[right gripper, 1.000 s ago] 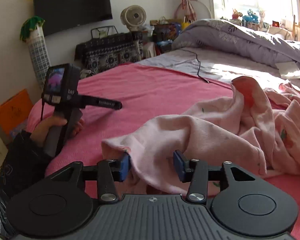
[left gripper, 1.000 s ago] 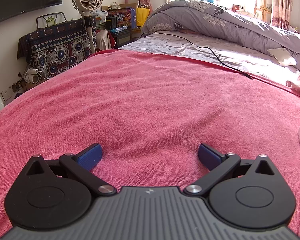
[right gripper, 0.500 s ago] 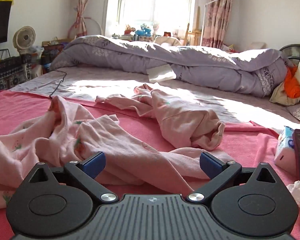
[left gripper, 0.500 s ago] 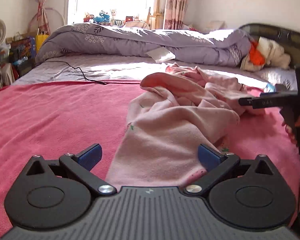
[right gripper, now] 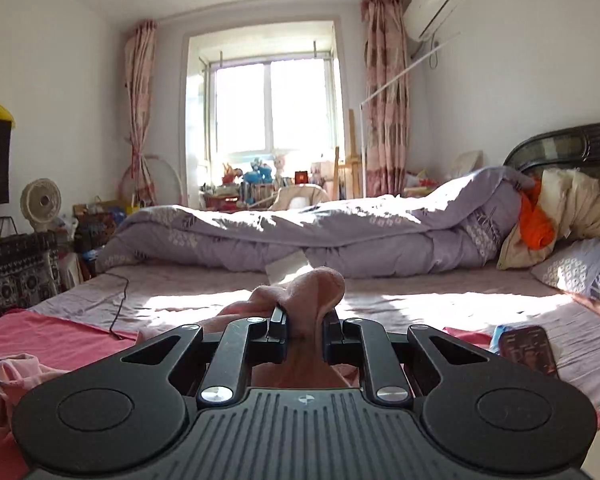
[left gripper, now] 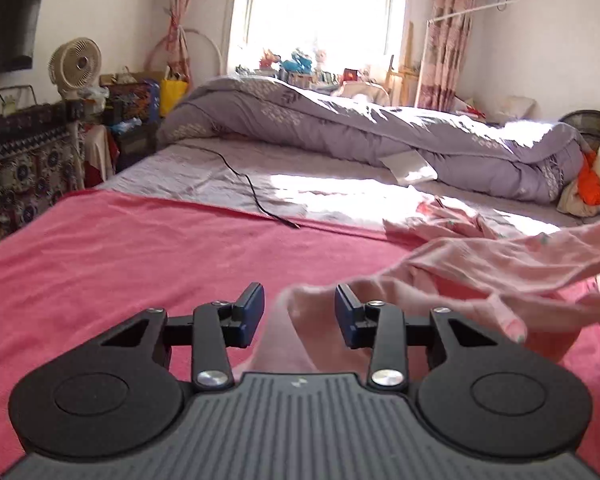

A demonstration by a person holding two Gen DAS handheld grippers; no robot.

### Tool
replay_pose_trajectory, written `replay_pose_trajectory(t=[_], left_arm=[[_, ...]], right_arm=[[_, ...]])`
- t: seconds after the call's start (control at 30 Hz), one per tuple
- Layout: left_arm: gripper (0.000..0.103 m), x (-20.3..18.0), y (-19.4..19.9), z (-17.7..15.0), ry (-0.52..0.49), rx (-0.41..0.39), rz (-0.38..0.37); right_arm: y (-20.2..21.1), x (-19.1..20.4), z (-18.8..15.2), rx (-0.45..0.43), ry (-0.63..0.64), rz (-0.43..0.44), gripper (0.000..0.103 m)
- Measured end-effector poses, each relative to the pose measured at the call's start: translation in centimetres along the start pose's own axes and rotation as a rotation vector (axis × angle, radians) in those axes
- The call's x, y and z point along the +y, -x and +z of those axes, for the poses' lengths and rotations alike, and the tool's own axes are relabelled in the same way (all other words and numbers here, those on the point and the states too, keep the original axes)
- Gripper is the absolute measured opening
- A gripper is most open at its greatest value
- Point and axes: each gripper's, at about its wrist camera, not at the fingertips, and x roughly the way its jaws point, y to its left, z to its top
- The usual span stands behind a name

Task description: Fold clothes

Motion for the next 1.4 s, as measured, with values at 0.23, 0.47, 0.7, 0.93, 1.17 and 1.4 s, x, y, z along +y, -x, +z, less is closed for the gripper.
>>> replay_pose_trajectory(t=[0.23, 0.47, 0.7, 0.93, 1.17, 1.4], left_arm=[[0.078, 1.1, 2.8, -1.7, -0.157, 0.021, 0.038], [0.094, -0.4, 0.8, -6.2, -0.254, 0.157, 0.051], [0.101, 0.3, 2.6, -7.5, -0.298, 0.111, 0.137], [0.103, 2.7, 2.0, -7.3, -0.274, 0.074, 0.136], [0.103, 3.3, -1.4, -9.9, -0.216, 0.081, 0.102], [0.103, 4.4, -1.0, -10.5, -0.16, 0.064, 0.072]], right_arm=[[4.3, -2.4, -1.2, 0.29, 0.148, -0.215, 0.067], [4.0, 3.9, -3.9, 0.407, 0.289, 0.025, 0.091], [1.0, 17.7, -10.4, 0.368, 0.496, 0.457, 0.094], [-2.4, 18.0, -12.7, 0.395, 0.655, 0.193, 0.09], [-2.7, 9.9, -9.2, 0.32, 0.58, -0.127, 0.009], [-16.4, 11.7, -4.5, 0.242, 0.524, -0.249, 0.04]])
